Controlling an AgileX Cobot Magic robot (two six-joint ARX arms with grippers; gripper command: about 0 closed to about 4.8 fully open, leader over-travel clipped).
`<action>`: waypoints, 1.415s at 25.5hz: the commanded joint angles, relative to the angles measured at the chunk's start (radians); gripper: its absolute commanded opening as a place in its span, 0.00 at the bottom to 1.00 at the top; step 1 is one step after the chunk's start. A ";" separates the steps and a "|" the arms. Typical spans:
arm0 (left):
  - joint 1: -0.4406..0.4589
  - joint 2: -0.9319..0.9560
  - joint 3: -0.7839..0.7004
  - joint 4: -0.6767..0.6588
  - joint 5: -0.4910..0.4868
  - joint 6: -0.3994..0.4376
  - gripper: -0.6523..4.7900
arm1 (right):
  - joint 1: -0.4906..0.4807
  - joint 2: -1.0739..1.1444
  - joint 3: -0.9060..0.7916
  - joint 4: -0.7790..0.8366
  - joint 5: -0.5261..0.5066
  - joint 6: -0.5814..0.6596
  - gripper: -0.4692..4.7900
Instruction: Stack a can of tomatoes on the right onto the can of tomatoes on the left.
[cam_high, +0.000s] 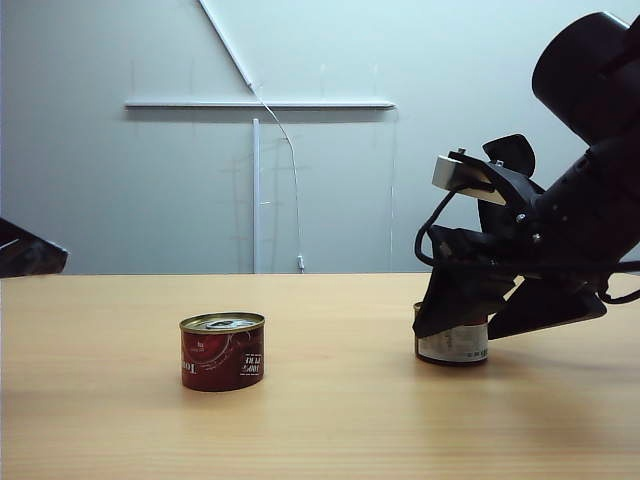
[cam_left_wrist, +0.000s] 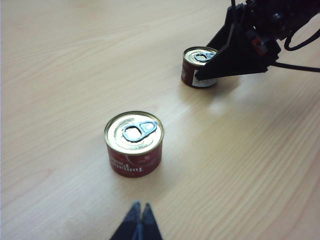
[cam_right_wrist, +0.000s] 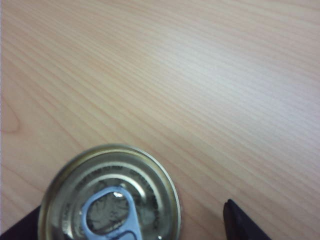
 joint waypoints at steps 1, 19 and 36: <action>0.001 0.001 0.003 0.006 0.002 0.000 0.11 | 0.001 -0.007 0.004 0.038 -0.027 -0.003 0.52; 0.001 0.000 0.003 0.005 0.001 0.000 0.11 | 0.326 0.010 0.150 0.106 -0.043 -0.035 0.09; 0.001 0.000 0.003 0.006 0.002 0.000 0.11 | 0.376 0.150 0.277 0.010 -0.024 -0.090 0.09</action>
